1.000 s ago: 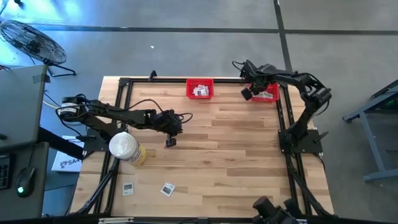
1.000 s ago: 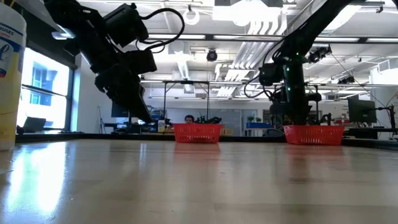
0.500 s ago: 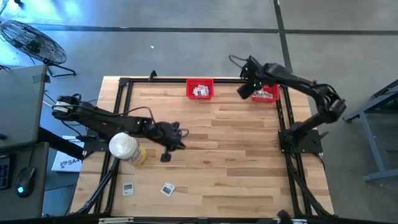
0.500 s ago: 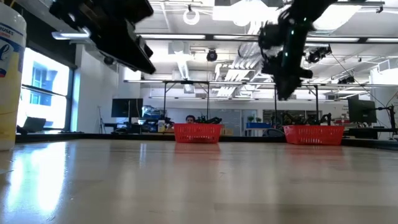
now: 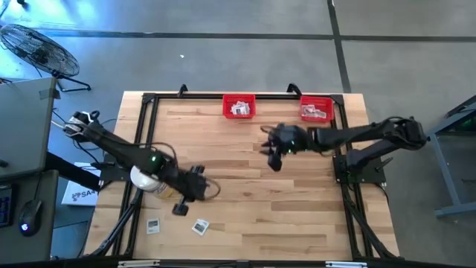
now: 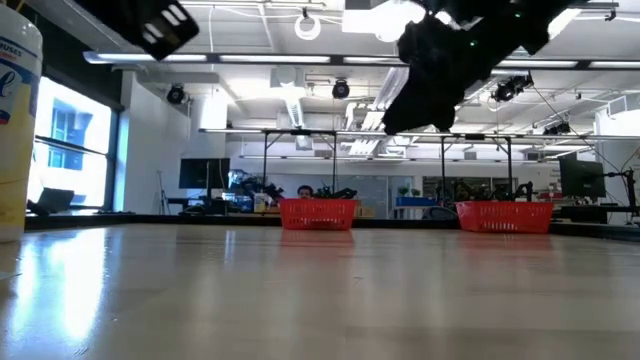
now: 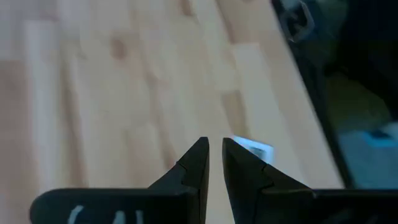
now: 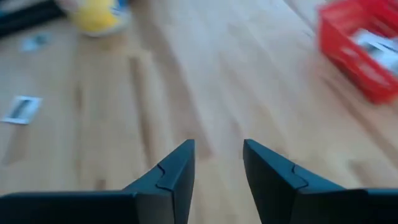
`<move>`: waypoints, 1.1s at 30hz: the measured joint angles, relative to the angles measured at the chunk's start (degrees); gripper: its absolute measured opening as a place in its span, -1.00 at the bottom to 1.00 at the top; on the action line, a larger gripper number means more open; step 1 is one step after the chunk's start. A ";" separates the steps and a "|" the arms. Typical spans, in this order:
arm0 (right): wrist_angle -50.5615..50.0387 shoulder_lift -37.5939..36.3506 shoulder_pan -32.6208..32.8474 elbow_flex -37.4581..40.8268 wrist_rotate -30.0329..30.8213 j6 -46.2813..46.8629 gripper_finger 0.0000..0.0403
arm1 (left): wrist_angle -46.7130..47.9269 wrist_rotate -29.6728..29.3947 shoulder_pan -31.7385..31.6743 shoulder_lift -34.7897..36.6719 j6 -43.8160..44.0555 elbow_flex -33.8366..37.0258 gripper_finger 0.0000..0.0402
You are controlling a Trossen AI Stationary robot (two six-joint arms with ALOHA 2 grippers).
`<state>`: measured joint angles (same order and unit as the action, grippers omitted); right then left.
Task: Pick & Place First Aid Supplies
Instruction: Put the towelette pack into the left red bin
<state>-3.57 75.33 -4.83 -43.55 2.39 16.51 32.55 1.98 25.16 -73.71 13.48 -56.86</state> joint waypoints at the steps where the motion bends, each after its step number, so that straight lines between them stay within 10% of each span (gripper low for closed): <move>1: 3.58 0.00 1.82 1.52 0.54 -0.18 -0.35 | -0.03 -0.15 1.53 -0.55 1.65 -0.02 -0.78; 19: 15.42 2.34 26.20 4.11 21.66 -1.44 -0.35 | -0.16 0.25 11.77 -22.82 10.92 -9.25 -0.78; 33: 16.72 3.21 30.86 4.06 24.45 0.04 -0.35 | 7.44 -0.53 14.46 -32.70 13.77 -12.01 -0.78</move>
<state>13.15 78.54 26.03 -39.48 26.84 16.55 40.00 1.45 39.62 -106.41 27.25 -68.87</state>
